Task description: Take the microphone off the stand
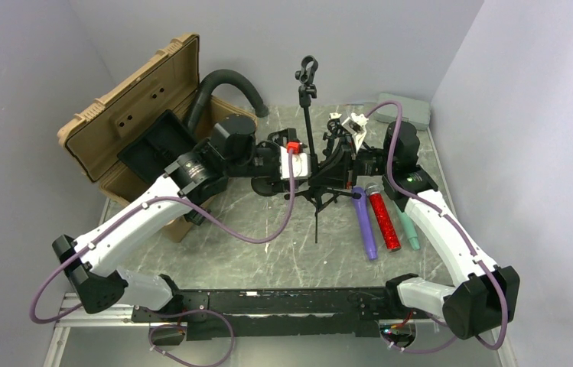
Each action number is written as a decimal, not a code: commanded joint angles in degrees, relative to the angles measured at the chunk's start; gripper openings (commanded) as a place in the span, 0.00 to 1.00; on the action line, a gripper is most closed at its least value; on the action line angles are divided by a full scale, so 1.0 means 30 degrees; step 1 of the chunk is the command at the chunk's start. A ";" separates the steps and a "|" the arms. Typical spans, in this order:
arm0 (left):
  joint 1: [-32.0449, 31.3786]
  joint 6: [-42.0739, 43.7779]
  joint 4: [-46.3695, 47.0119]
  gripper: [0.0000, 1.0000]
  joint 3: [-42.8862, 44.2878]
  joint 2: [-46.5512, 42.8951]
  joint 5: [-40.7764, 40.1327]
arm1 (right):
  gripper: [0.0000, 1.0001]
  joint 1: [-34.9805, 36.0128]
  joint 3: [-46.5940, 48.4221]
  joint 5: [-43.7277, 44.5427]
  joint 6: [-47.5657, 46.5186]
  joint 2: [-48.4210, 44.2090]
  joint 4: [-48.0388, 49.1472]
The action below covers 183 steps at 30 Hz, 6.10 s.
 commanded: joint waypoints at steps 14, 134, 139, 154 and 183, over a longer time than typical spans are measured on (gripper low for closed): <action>-0.1244 0.1761 -0.0709 0.46 0.0865 0.0623 -0.3232 | 0.00 -0.0164 0.0379 -0.0459 -0.0593 -0.0890 0.0945; 0.2707 -0.9918 0.2078 0.09 0.0051 0.1881 1.2186 | 0.00 -0.1427 -0.0956 -0.0794 -0.5916 -0.2557 -0.2201; 0.2879 -1.1155 0.2749 0.15 -0.0001 0.2300 1.2869 | 0.00 -0.1434 -0.0884 -0.0650 -0.6288 -0.2789 -0.2666; 0.2878 -1.6006 0.5993 0.41 0.0337 0.4088 1.4816 | 0.00 -0.1431 -0.0715 -0.0408 -0.7240 -0.3188 -0.3628; 0.3899 -0.9956 0.4752 1.00 -0.0752 -0.1289 0.4162 | 0.00 -0.1857 -0.1687 -0.0214 -0.6728 -0.3230 -0.2262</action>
